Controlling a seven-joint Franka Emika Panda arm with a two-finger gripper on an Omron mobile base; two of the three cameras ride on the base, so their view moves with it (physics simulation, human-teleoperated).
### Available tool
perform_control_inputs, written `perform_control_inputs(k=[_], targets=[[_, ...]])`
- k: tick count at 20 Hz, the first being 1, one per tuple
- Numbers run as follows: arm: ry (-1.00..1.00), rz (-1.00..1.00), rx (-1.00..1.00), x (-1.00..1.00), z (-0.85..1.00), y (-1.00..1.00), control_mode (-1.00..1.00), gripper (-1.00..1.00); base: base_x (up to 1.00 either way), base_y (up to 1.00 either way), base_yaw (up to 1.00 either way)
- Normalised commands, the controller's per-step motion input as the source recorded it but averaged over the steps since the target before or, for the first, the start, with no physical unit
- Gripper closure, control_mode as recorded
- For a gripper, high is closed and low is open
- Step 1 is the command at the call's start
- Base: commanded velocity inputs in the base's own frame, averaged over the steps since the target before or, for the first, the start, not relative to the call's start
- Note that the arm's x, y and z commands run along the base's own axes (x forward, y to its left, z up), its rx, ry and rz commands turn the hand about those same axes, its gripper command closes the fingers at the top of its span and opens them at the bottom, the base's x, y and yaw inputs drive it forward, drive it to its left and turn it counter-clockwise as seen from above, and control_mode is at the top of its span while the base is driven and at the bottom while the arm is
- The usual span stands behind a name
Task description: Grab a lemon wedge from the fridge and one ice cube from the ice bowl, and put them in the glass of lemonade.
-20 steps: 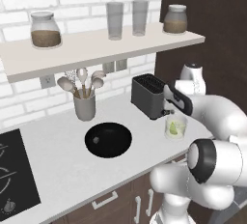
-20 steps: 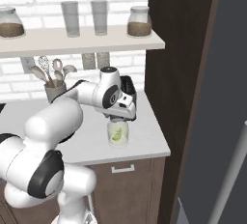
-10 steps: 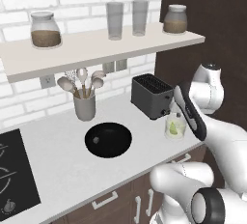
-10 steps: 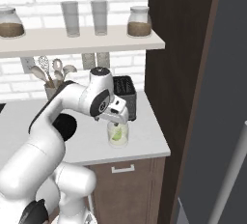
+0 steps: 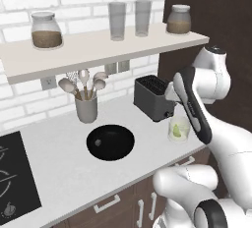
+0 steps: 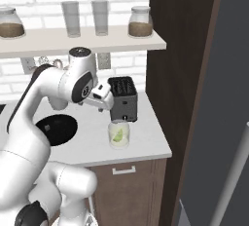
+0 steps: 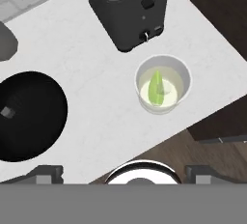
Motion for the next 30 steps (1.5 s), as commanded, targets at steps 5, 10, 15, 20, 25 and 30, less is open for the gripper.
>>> perform_control_inputs(k=[5, 10, 15, 20, 25, 30], targets=[[0.0, -0.04, 0.04, -0.83, 0.09, 0.1, -1.0, -1.0, 0.0, 0.0, 0.0], [0.0, -0.01, 0.01, -0.75, 0.0, 0.3, -1.0, -1.0, 0.0, 0.0, 0.0], [0.0, 0.0, 0.0, -0.27, 0.06, 0.6, -1.0, -1.0, 0.0, 0.0, 0.0], [0.0, 0.0, 0.0, -0.07, 0.03, 0.45, -1.0, -1.0, 0.0, 0.0, 0.0], [0.0, 0.0, 0.0, -0.12, 0.1, 0.14, -1.0, -1.0, 0.0, 0.0, 0.0], [-0.06, 0.0, 0.03, -0.12, 0.45, 0.01, -1.0, -1.0, 0.0, 0.0, 0.0]])
